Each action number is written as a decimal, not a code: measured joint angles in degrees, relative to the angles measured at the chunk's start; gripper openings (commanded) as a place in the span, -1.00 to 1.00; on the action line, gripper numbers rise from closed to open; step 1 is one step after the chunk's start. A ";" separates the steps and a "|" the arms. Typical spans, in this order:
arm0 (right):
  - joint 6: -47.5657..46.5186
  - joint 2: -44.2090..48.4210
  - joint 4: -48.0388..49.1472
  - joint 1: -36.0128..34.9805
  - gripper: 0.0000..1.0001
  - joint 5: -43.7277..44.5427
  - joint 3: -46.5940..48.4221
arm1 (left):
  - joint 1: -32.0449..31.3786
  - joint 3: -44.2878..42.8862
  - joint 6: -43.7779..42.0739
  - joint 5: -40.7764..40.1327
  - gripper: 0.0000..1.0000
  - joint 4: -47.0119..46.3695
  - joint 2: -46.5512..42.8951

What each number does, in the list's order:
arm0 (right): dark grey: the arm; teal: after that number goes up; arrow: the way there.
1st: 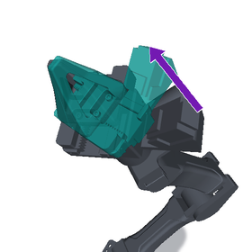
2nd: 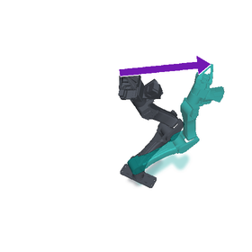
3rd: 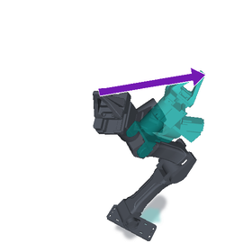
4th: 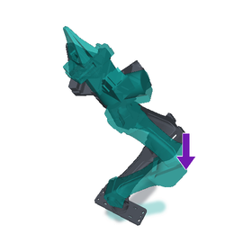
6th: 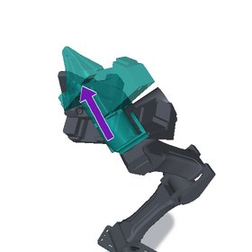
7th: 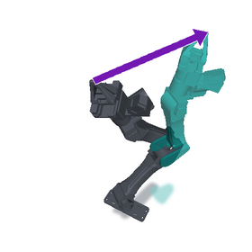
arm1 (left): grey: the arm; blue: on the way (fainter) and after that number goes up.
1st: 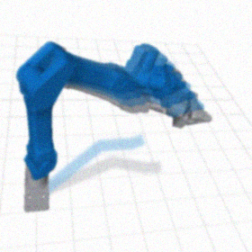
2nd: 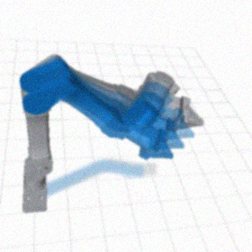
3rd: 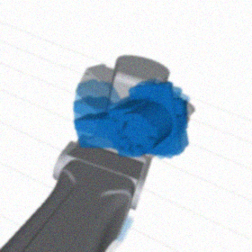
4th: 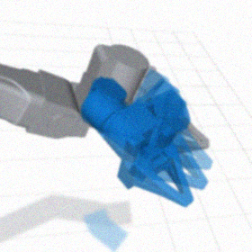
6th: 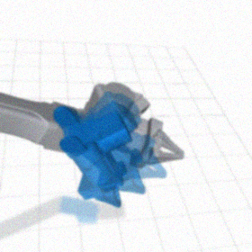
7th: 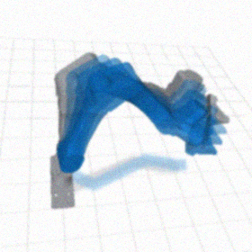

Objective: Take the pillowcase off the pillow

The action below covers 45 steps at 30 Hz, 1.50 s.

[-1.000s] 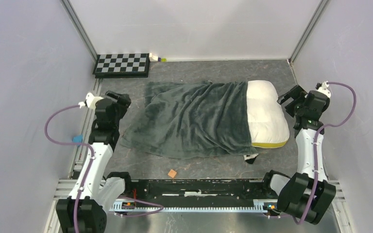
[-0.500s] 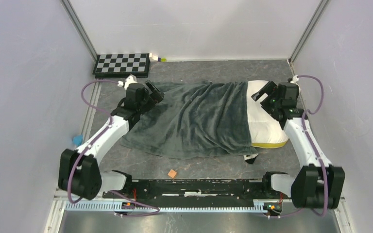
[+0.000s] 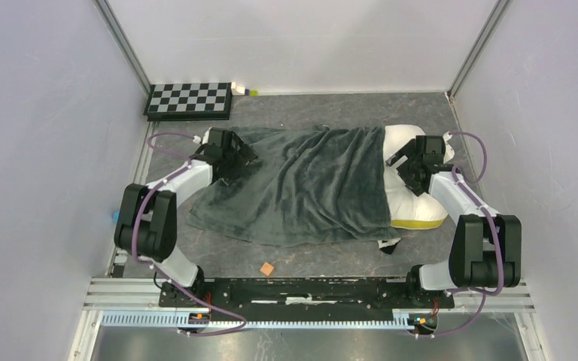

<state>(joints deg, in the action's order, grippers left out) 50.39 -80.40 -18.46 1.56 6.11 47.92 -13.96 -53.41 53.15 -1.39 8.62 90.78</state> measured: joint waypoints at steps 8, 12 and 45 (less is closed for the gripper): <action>0.15 0.11 3.08 -0.09 0.96 0.72 -1.92 | 0.00 -9.86 9.09 -7.34 0.89 10.78 7.85; 0.20 0.87 3.56 -0.13 0.96 1.86 -2.47 | 0.00 -9.90 13.18 -8.72 0.47 12.39 10.25; -2.93 6.82 0.13 13.46 0.96 10.49 -5.14 | 24.74 2.56 19.12 -17.18 -0.95 15.74 -16.20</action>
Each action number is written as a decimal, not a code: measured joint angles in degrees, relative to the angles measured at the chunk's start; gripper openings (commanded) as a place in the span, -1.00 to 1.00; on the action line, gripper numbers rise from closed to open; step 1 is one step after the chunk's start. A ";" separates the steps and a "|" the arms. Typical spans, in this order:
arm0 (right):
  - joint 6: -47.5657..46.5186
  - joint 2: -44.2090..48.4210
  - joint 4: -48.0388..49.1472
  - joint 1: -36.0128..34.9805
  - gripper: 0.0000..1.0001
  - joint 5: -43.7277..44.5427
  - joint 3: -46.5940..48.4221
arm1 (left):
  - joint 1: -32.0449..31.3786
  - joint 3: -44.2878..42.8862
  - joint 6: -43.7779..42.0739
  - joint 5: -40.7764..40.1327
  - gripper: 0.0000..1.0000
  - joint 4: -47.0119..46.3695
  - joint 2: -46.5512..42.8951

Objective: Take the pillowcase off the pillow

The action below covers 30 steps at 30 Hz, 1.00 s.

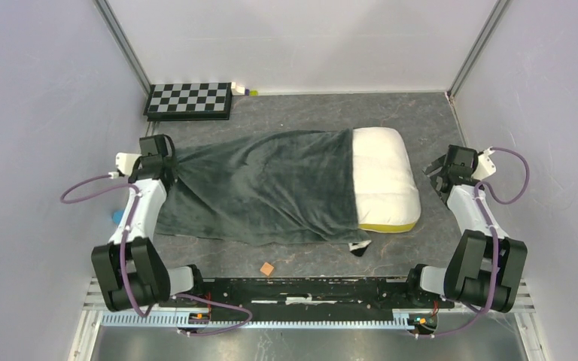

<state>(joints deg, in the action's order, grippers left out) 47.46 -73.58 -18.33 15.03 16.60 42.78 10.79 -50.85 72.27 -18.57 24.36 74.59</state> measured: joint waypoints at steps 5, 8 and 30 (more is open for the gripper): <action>-5.49 0.17 1.22 -0.09 0.95 -2.73 -0.11 | 0.13 -2.27 -1.90 -0.96 -0.95 -0.07 -5.27; -12.04 2.89 7.74 -0.63 0.95 -10.54 -2.27 | -1.75 -4.22 -4.37 0.15 -0.95 -0.68 -5.66; -36.20 -8.31 16.22 -14.16 0.98 -26.47 0.68 | -4.96 -4.50 -9.25 8.35 -0.95 -3.76 -7.78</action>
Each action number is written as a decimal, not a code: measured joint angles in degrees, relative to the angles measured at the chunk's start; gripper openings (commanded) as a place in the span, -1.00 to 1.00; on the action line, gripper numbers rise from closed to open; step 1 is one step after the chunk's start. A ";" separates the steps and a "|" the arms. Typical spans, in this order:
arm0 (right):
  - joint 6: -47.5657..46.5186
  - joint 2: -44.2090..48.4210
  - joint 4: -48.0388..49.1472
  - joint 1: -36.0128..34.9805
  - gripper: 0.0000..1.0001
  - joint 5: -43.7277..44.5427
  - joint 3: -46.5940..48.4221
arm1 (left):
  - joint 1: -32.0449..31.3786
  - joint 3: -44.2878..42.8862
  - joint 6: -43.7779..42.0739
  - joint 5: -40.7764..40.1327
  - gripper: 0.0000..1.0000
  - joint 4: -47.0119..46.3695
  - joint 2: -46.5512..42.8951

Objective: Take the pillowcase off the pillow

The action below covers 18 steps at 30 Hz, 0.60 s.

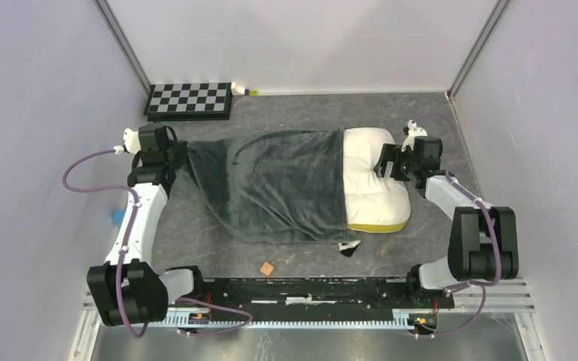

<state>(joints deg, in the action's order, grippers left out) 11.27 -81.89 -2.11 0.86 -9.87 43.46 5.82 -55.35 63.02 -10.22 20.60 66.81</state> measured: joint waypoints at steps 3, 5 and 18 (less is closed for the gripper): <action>0.02 -3.04 3.23 0.00 0.05 -2.60 -1.36 | -0.20 -0.04 0.02 0.28 -0.95 -0.13 0.09; 0.66 -2.97 5.05 0.02 -0.85 -3.17 -2.75 | -0.20 -0.22 0.02 0.22 -0.95 0.00 0.17; 5.68 2.84 -4.17 12.07 -1.00 1.18 7.72 | 0.20 -18.16 0.04 -6.47 -0.95 13.62 4.98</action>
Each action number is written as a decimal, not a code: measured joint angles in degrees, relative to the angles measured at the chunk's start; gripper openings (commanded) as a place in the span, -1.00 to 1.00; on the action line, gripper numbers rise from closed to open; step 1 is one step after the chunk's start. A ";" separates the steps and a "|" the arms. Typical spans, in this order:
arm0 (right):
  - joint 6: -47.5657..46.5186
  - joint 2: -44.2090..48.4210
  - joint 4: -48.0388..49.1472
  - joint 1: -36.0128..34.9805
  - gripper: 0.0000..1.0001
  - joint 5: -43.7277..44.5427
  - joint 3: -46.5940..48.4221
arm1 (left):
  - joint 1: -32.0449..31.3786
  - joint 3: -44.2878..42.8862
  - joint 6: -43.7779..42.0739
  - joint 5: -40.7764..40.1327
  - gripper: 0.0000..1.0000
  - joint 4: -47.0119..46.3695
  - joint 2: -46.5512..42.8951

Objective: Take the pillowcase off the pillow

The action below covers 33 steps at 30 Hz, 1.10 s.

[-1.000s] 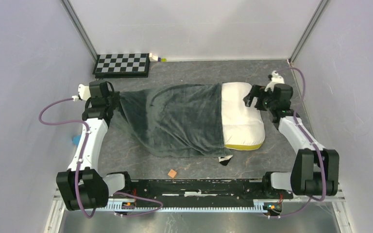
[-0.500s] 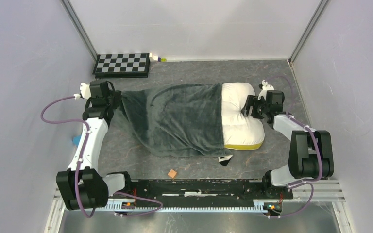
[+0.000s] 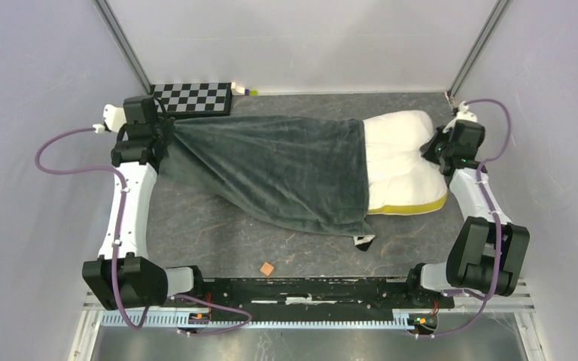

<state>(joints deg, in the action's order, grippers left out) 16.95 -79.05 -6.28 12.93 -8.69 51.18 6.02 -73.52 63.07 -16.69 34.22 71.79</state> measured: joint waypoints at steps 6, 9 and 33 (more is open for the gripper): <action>2.99 0.02 -1.53 7.80 -1.00 2.49 6.03 | 4.59 -9.25 -1.84 -1.88 -0.95 6.95 1.64; 4.28 0.02 -2.01 11.52 -1.00 3.30 6.23 | 10.36 -9.51 -2.58 -3.04 -0.95 8.74 1.22; 4.09 5.68 6.71 10.86 0.96 -9.05 -5.18 | 0.39 5.07 -12.07 11.39 1.00 -4.09 -2.91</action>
<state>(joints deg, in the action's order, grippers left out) 21.04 -73.36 0.43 23.79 -17.74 46.00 6.42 -68.45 51.00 -5.30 30.13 68.88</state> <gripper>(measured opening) 0.978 0.994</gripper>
